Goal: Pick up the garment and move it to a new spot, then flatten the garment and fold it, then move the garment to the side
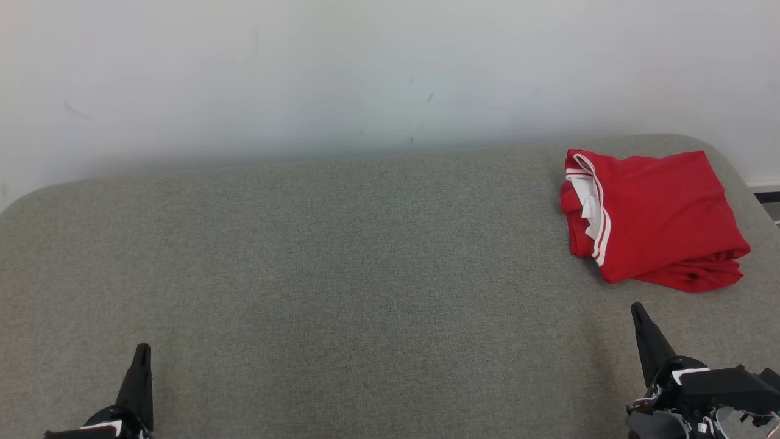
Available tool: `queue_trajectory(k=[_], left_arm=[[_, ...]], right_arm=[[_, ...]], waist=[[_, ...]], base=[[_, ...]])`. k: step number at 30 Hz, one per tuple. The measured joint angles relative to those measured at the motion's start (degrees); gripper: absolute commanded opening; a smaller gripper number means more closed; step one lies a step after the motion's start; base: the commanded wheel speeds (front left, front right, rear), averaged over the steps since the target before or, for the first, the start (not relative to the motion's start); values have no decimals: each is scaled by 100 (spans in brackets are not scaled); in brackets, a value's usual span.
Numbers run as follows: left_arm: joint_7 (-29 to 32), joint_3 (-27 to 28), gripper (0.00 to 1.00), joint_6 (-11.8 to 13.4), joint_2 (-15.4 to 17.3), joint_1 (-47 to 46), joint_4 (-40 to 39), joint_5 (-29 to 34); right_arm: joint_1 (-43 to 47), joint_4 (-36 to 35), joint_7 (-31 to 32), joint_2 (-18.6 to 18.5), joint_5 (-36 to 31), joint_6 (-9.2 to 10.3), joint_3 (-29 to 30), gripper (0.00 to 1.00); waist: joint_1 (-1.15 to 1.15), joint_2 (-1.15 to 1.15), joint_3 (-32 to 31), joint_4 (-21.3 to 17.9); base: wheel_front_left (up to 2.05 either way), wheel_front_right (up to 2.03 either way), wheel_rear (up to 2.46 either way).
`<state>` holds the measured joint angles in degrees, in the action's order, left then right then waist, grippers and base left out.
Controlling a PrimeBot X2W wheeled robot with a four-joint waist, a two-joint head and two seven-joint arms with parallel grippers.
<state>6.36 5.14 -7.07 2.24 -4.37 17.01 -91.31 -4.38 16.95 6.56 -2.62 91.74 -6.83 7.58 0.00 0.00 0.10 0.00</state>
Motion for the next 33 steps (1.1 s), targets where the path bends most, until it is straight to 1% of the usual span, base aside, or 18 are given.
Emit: queue_trajectory(k=[33], left_arm=[[0,-1,0,-1,-1,-2,4,0]], right_arm=[[-2,1,0,1,1,-7,0,0]], waist=[[0,0,0,0]], base=[[0,0,0]])
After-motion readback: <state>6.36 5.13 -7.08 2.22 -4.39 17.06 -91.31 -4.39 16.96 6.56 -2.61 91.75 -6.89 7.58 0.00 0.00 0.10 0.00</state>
